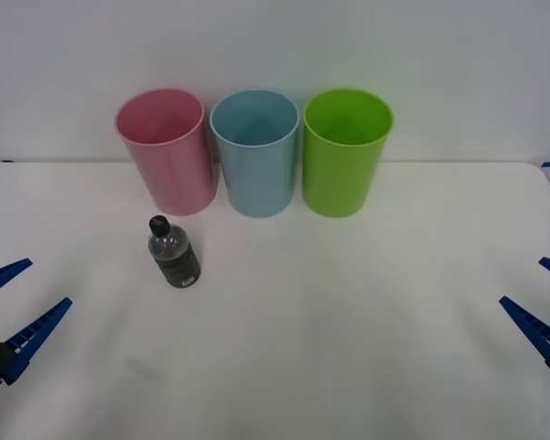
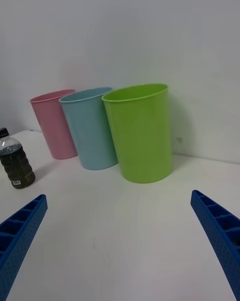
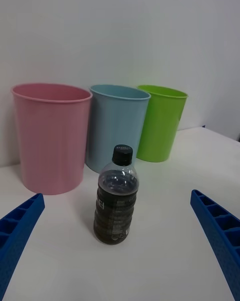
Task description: Grasp the object on the table and drop it into the matching bin: aluminum can to the light blue bin, PET bottle to the pink bin.
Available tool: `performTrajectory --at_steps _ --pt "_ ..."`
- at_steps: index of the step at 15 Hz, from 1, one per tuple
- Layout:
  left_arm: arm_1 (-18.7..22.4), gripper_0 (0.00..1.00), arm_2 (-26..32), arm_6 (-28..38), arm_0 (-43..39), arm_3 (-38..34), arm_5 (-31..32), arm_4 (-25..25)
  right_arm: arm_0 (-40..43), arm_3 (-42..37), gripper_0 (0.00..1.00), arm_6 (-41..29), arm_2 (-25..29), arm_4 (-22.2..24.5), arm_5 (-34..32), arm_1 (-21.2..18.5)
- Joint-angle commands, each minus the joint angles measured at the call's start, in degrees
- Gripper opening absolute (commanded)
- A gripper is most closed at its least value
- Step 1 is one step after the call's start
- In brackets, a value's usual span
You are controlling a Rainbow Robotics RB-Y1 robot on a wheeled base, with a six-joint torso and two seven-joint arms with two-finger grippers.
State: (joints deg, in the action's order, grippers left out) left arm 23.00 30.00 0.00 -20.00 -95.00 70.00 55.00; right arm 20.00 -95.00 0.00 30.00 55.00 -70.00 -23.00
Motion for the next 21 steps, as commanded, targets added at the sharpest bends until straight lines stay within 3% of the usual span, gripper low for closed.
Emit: performTrajectory --at_steps 1,4,8,14,21 --pt "0.0 1.0 0.0 0.0 0.0 0.0 0.0 0.0 0.0 0.0 1.0 0.0 0.0 0.0 0.0 0.0" --pt "-2.4 1.0 -0.4 -0.1 0.8 -0.1 -0.4 -0.1 0.0 0.0 1.0 0.0 0.0 0.0 0.0 0.0" --pt "-1.5 1.0 -0.8 -0.8 -0.5 -0.1 -0.7 -0.6 0.0 0.0 1.0 0.0 0.0 0.0 0.0 0.0" --pt "-1.2 1.0 -0.4 -4.6 -3.7 0.0 -1.5 4.9 0.0 0.0 1.0 0.0 0.0 0.0 0.0 0.0" --pt "-1.3 1.0 -3.7 -6.7 -4.6 0.5 -4.9 5.6 0.0 0.0 1.0 0.0 0.0 0.0 0.0 0.0"
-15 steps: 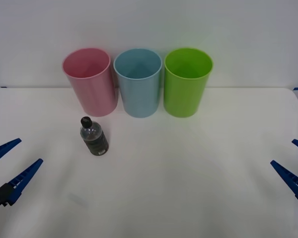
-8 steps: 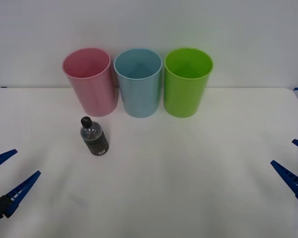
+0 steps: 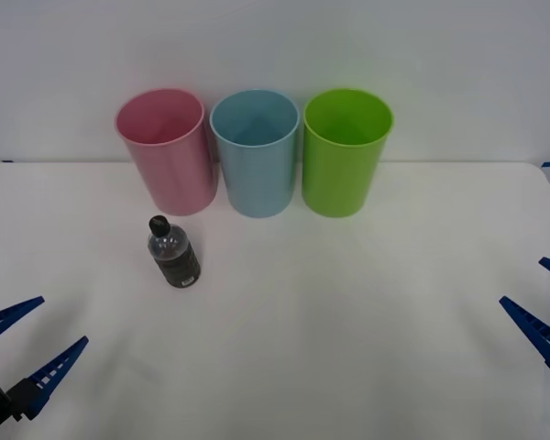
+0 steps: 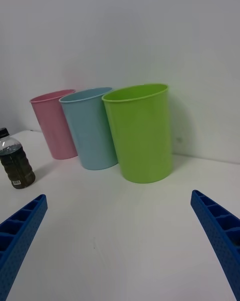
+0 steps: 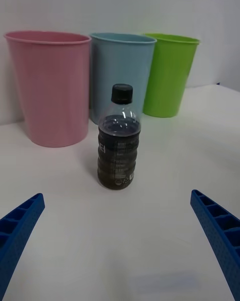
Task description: Grasp the object on the table and drop it into the matching bin: aluminum can to the light blue bin, PET bottle to the pink bin.
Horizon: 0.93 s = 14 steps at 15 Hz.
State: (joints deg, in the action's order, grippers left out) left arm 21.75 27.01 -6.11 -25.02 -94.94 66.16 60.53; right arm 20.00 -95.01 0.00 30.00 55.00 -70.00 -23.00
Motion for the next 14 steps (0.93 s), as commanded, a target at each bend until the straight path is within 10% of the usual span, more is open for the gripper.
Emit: performTrajectory --at_steps 1,14 --pt "0.0 1.0 -1.2 -1.3 0.9 1.3 -1.6 0.2 0.0 0.0 1.0 0.0 0.0 0.0 0.0 0.0" --pt "-5.8 1.0 -5.8 -6.3 10.2 9.1 -7.0 4.3 0.0 0.0 1.0 0.0 0.0 0.0 0.0 0.0"
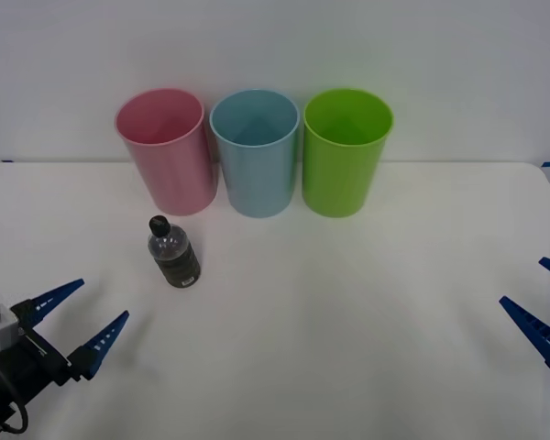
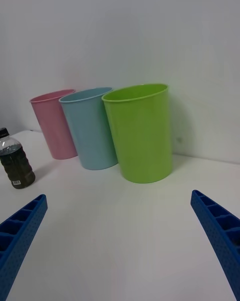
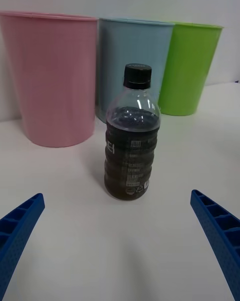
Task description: Grasp the object on the table and drop it into the matching bin: aluminum can to the light blue bin, PET bottle to the pink bin.
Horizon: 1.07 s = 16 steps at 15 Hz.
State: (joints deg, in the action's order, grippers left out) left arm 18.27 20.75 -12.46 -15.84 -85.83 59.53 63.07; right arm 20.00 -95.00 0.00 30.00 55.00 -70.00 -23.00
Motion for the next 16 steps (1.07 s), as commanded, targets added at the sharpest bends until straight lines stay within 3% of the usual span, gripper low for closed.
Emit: performTrajectory --at_steps 1,8,16 --pt "-3.4 1.0 0.4 0.1 1.5 0.1 -0.7 2.7 0.0 0.0 1.0 0.0 0.0 0.0 0.0 0.0" --pt "-7.5 1.0 0.3 1.7 6.1 0.4 -4.1 9.8 0.0 0.0 1.0 0.0 0.0 0.0 0.0 0.0" --pt "-8.6 1.0 -0.1 1.9 15.7 9.3 -5.9 14.3 0.0 0.0 1.0 0.0 0.0 0.0 0.0 0.0"
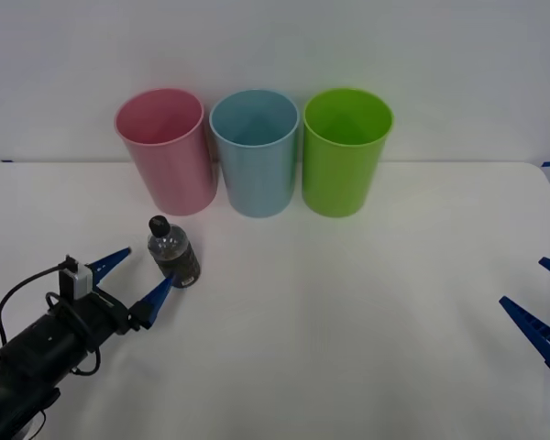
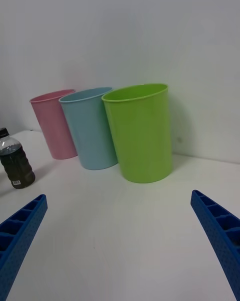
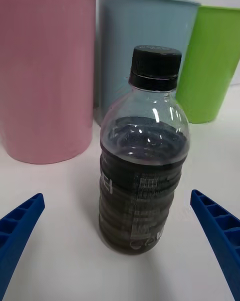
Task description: Grasp the object on the table and drop it into the matching bin: aluminum can to the light blue bin, PET bottle to the pink bin.
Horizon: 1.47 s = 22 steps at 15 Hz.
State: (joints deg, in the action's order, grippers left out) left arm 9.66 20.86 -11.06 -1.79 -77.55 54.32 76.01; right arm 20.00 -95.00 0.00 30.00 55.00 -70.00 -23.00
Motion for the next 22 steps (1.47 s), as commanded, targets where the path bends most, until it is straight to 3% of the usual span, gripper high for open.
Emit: performTrajectory --at_steps 1,8,17,18,19,20,22 --pt "0.0 1.0 -0.6 0.6 2.8 2.2 -1.1 1.4 0.0 0.0 1.0 0.0 0.0 0.0 0.0 0.0" --pt "0.0 1.0 -2.3 0.6 9.3 8.6 -2.7 2.8 0.0 0.0 1.0 0.0 0.0 0.0 0.0 0.0" --pt "0.0 1.0 -3.9 0.7 9.9 8.7 -4.0 3.5 0.0 0.0 1.0 0.0 0.0 0.0 0.0 0.0" --pt "0.0 0.66 -4.0 0.7 10.0 8.7 -4.0 3.4 0.0 0.0 1.0 0.0 0.0 0.0 0.0 0.0" --pt "0.0 0.17 -4.1 0.5 10.0 8.7 -4.0 3.5 0.0 0.0 1.0 0.0 0.0 0.0 0.0 0.0" --pt "0.0 0.02 -4.1 0.5 10.0 8.7 -4.0 3.4 0.0 0.0 1.0 0.0 0.0 0.0 0.0 0.0" --pt "0.0 0.0 -4.0 0.6 9.9 8.7 -4.0 3.4 0.0 0.0 1.0 0.0 0.0 0.0 0.0 0.0"
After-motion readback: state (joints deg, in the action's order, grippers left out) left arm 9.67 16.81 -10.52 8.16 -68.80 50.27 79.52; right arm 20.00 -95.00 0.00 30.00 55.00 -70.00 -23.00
